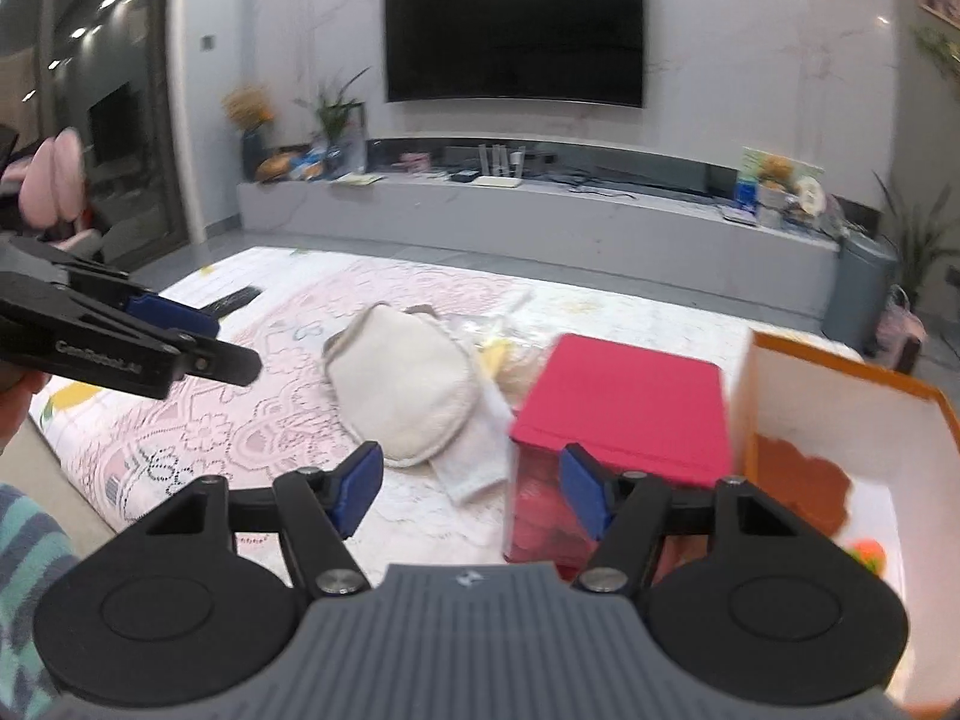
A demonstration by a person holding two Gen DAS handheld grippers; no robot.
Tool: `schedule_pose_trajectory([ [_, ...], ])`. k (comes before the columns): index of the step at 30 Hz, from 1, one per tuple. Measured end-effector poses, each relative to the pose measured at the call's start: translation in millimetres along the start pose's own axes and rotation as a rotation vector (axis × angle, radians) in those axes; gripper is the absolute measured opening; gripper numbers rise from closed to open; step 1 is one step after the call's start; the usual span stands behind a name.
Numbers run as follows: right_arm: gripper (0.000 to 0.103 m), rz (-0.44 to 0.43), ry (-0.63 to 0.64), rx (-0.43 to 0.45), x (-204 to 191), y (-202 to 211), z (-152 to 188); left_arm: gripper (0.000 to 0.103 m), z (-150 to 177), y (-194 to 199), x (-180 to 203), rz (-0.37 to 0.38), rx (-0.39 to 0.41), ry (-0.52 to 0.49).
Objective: Organize soft objects
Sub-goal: 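Move both tools back to the table toward the white terry mitt, then grasp the white terry mitt with the left tool while the right tool grasps the clear bag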
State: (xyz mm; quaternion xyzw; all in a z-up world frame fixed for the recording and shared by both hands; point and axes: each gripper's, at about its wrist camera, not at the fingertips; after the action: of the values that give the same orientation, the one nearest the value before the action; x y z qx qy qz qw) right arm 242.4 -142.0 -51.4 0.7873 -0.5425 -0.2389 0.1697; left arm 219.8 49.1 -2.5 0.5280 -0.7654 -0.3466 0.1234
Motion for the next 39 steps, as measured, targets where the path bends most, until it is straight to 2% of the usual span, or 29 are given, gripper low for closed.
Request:
schedule_pose_trajectory([
  [7, 0.061, -0.049, 0.146, -0.065, -21.7, -52.6, -23.7, 0.071, 0.2, -36.1, -22.6, -0.004, -0.041, -0.065],
  [12, 0.061, -0.057, 0.252, -0.154, -25.9, -98.4, -50.6, 0.076, -7.1, -71.4, -44.1, 0.024, -0.083, -0.080],
  [15, 0.054, -0.056, 0.305, -0.197, -26.7, -125.0, -61.0, 0.076, -11.9, -87.9, -52.3, 0.029, -0.108, -0.061],
  [23, 0.053, -0.048, 0.338, -0.342, -30.6, -187.8, -77.1, 0.081, -21.8, -131.9, -65.8, 0.033, -0.133, -0.102],
  [27, 0.052, -0.028, 0.342, -0.401, -29.4, -202.3, -79.9, 0.082, -25.8, -151.6, -75.8, 0.094, -0.136, -0.101],
  [30, 0.039, -0.038, 0.320, -0.447, -28.4, -213.4, -80.0, 0.081, -27.0, -160.6, -78.1, 0.116, -0.135, -0.073],
  [33, 0.033, -0.058, 0.300, -0.463, -28.2, -218.7, -78.8, 0.074, -27.7, -158.6, -75.0, 0.128, -0.114, -0.052],
  [35, 0.026, -0.074, 0.282, -0.472, -27.7, -220.8, -77.8, 0.056, -27.8, -157.7, -68.7, 0.135, -0.118, -0.066],
  [37, 0.021, -0.096, 0.261, -0.489, -28.9, -224.8, -76.1, 0.030, -27.3, -160.3, -61.3, 0.106, -0.151, -0.089],
  [39, 0.021, -0.095, 0.265, -0.487, -31.7, -225.8, -73.6, 0.018, -25.5, -161.6, -56.3, 0.082, -0.165, -0.102],
])
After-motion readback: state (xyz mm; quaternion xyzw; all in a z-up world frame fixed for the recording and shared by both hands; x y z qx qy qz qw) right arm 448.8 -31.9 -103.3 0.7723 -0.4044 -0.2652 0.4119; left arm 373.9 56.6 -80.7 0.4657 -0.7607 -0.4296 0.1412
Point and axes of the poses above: each gripper's, at about its wrist camera, not at the fingertips, and y roughly against the way its jaws point, x to its right, z to its underside, and after that the axes turned 10 degrees about -y, right-handed
